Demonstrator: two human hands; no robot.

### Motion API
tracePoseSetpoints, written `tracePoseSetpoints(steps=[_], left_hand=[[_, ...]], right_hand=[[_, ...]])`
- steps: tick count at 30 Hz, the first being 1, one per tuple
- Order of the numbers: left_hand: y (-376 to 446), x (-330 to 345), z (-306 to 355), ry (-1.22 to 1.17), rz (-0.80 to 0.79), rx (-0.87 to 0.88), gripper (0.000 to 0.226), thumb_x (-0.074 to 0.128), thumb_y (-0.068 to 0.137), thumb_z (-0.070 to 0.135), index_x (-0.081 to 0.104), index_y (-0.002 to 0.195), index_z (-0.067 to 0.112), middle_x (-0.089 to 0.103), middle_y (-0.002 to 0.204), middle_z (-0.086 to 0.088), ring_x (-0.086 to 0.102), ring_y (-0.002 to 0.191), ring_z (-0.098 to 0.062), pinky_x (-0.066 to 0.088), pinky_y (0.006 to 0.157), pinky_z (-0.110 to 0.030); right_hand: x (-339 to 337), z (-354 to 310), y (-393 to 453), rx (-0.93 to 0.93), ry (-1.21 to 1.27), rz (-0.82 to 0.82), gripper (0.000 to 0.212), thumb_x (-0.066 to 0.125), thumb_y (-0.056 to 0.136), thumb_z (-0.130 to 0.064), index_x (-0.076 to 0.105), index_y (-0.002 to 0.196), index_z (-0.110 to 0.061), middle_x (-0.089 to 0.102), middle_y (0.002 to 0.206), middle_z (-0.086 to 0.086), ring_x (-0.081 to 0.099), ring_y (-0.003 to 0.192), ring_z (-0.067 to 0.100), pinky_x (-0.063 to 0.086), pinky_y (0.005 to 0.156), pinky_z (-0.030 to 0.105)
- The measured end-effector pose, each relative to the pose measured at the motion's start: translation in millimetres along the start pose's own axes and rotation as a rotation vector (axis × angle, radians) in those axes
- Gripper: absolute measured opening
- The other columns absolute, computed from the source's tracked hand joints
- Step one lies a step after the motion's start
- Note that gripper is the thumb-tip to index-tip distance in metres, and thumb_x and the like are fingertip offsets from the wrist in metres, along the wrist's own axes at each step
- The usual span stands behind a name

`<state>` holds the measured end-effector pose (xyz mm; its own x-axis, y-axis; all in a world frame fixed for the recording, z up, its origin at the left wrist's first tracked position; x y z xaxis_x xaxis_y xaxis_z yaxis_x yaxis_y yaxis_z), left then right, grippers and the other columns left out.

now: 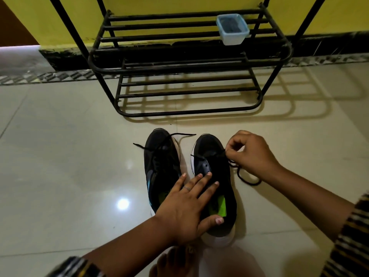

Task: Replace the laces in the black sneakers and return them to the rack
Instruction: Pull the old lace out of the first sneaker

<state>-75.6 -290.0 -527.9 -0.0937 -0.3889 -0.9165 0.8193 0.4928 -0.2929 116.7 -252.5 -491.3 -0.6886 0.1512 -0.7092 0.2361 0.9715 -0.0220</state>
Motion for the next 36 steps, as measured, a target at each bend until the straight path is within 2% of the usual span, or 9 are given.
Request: tracePoseSetpoints(steps=[5, 10, 12, 16, 18, 22, 28, 31, 36], left_hand=[[0, -1, 1, -0.016, 0.017, 0.01, 0.081, 0.0, 0.08, 0.073, -0.007, 0.15, 0.033, -0.013, 0.159, 0.006, -0.01, 0.146, -0.014, -0.018, 0.113, -0.037], [1, -1, 2, -0.024, 0.011, 0.021, 0.079, 0.001, 0.08, 0.073, -0.007, 0.149, 0.036, -0.013, 0.159, 0.008, -0.009, 0.146, -0.013, -0.016, 0.114, -0.039], [1, -2, 2, -0.026, 0.007, 0.024, 0.079, 0.0, 0.079, 0.073, -0.007, 0.149, 0.037, -0.013, 0.159, 0.008, -0.009, 0.146, -0.013, -0.016, 0.114, -0.039], [1, -2, 2, -0.029, 0.015, 0.015, 0.079, 0.002, 0.08, 0.073, -0.003, 0.15, 0.036, -0.009, 0.159, 0.008, -0.007, 0.147, -0.014, -0.017, 0.114, -0.038], [1, -1, 1, -0.029, 0.011, 0.01, 0.078, 0.005, 0.081, 0.073, -0.002, 0.15, 0.036, -0.008, 0.159, 0.008, -0.006, 0.147, -0.015, -0.016, 0.114, -0.039], [1, -1, 1, -0.014, 0.005, -0.002, 0.076, 0.006, 0.082, 0.072, 0.001, 0.15, 0.037, -0.005, 0.16, 0.008, -0.004, 0.147, -0.016, -0.015, 0.114, -0.039], [0, -3, 1, -0.015, -0.01, -0.012, 0.083, -0.002, 0.076, 0.074, 0.0, 0.15, 0.037, -0.004, 0.16, 0.007, -0.004, 0.147, -0.017, -0.015, 0.114, -0.039], [0, -3, 1, -0.022, -0.015, -0.011, 0.081, 0.0, 0.077, 0.074, -0.001, 0.149, 0.039, -0.005, 0.16, 0.008, -0.005, 0.147, -0.017, -0.013, 0.114, -0.039], [0, -2, 1, -0.021, -0.013, -0.009, 0.08, 0.001, 0.077, 0.074, 0.0, 0.149, 0.038, -0.004, 0.16, 0.007, -0.004, 0.147, -0.018, -0.012, 0.114, -0.039]], right_hand=[[-24, 10, -1, 0.066, 0.07, 0.132, 0.015, 0.066, 0.074, -0.003, 0.063, 0.063, -0.011, 0.062, 0.075, 0.003, 0.057, 0.07, 0.013, 0.041, 0.063, 0.012], [-28, 9, 0, 0.126, 0.446, 0.076, 0.018, 0.063, 0.084, -0.002, 0.065, 0.069, -0.013, 0.067, 0.086, 0.025, 0.063, 0.082, 0.036, 0.047, 0.079, 0.034], [-21, -3, -3, 0.104, 0.591, -0.011, 0.019, 0.057, 0.089, -0.002, 0.063, 0.073, -0.011, 0.07, 0.085, 0.021, 0.067, 0.09, 0.034, 0.05, 0.083, 0.03], [2, -13, -9, 0.215, 0.893, -0.162, 0.019, 0.042, 0.097, -0.005, 0.05, 0.079, -0.006, 0.061, 0.064, 0.008, 0.069, 0.068, 0.018, 0.057, 0.063, 0.025], [14, -8, -12, 0.267, 0.886, -0.175, 0.023, 0.038, 0.099, -0.009, 0.045, 0.078, -0.009, 0.047, 0.065, 0.012, 0.056, 0.049, 0.011, 0.045, 0.045, 0.02], [25, 7, -20, 0.385, 0.806, -0.183, 0.031, 0.033, 0.102, -0.015, 0.038, 0.072, -0.012, 0.035, 0.063, 0.003, 0.026, 0.036, 0.003, 0.018, 0.034, 0.013], [4, 16, -14, 0.386, 0.601, -0.086, 0.025, 0.043, 0.099, -0.016, 0.051, 0.076, -0.013, 0.044, 0.066, 0.003, 0.032, 0.04, 0.004, 0.026, 0.036, 0.014], [4, 20, -13, 0.202, 0.261, -0.086, 0.019, 0.05, 0.096, -0.018, 0.063, 0.081, -0.02, 0.064, 0.086, 0.003, 0.056, 0.066, 0.003, 0.042, 0.06, 0.016], [27, 23, -23, 0.055, -0.265, -0.194, 0.029, 0.061, 0.089, -0.027, 0.063, 0.117, -0.019, 0.064, 0.115, 0.001, 0.061, 0.101, 0.018, 0.049, 0.084, 0.031]])
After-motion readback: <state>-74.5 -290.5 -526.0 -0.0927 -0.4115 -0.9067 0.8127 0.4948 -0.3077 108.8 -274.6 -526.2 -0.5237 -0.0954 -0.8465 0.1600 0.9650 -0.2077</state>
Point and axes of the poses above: each hand's wrist, its own y-axis towards the middle knuckle, its own x-axis out of the palm, z = x × y, the point moved 4 cm from there along y, towards the middle knuckle
